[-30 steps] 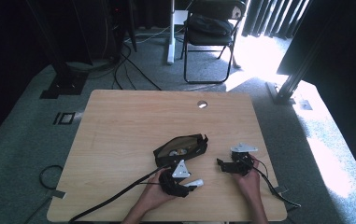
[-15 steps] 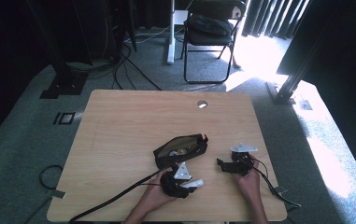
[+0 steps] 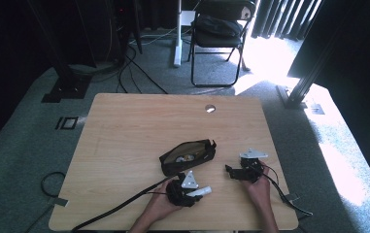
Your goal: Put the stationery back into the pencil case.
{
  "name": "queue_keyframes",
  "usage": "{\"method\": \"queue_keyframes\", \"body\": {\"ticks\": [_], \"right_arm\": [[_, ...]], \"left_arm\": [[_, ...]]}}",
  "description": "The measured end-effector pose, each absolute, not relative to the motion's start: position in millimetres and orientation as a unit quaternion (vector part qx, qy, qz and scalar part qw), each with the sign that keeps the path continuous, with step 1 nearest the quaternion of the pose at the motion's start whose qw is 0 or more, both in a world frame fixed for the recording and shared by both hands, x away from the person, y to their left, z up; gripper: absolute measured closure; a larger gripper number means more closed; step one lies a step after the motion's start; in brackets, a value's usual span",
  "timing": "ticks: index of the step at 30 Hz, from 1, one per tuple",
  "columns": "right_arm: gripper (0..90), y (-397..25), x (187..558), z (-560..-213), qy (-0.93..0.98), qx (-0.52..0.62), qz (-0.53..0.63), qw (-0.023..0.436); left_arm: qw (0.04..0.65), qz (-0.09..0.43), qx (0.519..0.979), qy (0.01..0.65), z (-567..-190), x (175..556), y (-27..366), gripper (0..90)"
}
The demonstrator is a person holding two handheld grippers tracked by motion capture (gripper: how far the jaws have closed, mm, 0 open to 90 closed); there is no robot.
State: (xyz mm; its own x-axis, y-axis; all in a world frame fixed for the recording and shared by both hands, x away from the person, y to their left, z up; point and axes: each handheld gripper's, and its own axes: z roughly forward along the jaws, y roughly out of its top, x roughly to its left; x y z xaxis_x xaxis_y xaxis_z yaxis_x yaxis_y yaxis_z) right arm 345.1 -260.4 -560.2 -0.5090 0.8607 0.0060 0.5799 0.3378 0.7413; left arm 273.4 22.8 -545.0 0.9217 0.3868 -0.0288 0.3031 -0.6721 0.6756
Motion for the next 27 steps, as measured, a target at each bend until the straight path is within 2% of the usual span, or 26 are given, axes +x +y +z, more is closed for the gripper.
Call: {"method": "queue_keyframes", "body": {"ticks": [19, 27], "right_arm": [[17.6, -260.4, 345.1, -560.3, 0.793, 0.454, 0.354, 0.199], [17.6, -260.5, 345.1, -560.3, 0.794, 0.453, 0.353, 0.199]], "left_arm": [[0.346, 0.064, 0.918, 0.185, -544.3, 273.6, 25.7, 70.1], [0.347, 0.066, 0.918, 0.181, -544.6, 272.9, 25.9, 70.9]]}}
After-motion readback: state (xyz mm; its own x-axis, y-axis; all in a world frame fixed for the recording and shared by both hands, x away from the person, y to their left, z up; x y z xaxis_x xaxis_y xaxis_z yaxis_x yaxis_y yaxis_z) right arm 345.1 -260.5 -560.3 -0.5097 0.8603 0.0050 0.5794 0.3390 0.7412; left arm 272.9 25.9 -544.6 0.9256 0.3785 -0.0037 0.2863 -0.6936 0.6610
